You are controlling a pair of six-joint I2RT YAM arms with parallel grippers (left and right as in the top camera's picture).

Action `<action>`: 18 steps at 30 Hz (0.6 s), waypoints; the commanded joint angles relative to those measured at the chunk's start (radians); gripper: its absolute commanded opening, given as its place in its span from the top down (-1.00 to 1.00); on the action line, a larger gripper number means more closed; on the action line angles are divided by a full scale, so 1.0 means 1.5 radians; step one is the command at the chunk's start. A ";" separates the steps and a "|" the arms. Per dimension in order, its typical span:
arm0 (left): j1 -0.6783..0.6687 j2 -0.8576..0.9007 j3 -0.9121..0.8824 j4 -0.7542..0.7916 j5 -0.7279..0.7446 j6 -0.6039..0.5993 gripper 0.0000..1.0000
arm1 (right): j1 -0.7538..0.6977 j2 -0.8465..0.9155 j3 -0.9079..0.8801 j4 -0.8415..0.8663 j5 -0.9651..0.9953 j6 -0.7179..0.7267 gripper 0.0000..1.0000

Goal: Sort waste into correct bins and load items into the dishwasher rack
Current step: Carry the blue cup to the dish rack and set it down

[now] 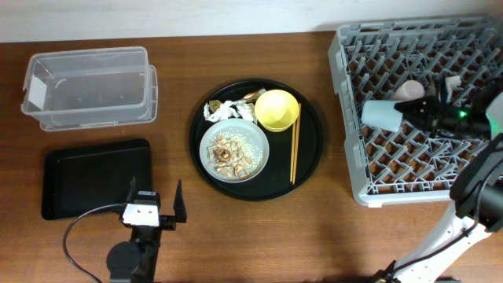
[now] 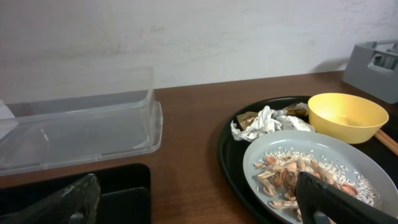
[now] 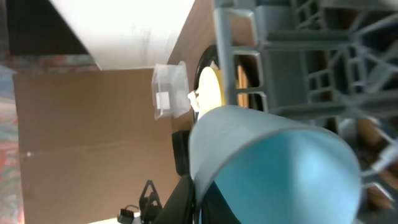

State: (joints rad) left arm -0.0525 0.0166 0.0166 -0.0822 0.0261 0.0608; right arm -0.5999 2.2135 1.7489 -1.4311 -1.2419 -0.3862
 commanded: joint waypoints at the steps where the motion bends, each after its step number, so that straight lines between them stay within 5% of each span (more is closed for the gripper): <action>1: -0.003 -0.003 -0.005 0.000 -0.003 0.008 -0.98 | -0.027 0.003 -0.006 0.004 0.086 0.024 0.75; 7: -0.003 -0.003 -0.005 0.000 -0.003 0.008 -0.98 | -0.048 0.002 0.052 -0.019 0.095 0.048 0.25; 18: -0.003 -0.003 -0.005 0.000 -0.003 0.008 -0.98 | -0.050 -0.094 0.227 -0.048 0.396 0.262 0.18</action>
State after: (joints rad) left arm -0.0525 0.0166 0.0166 -0.0822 0.0261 0.0608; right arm -0.6735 2.1838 2.0323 -1.4994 -0.8169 -0.1024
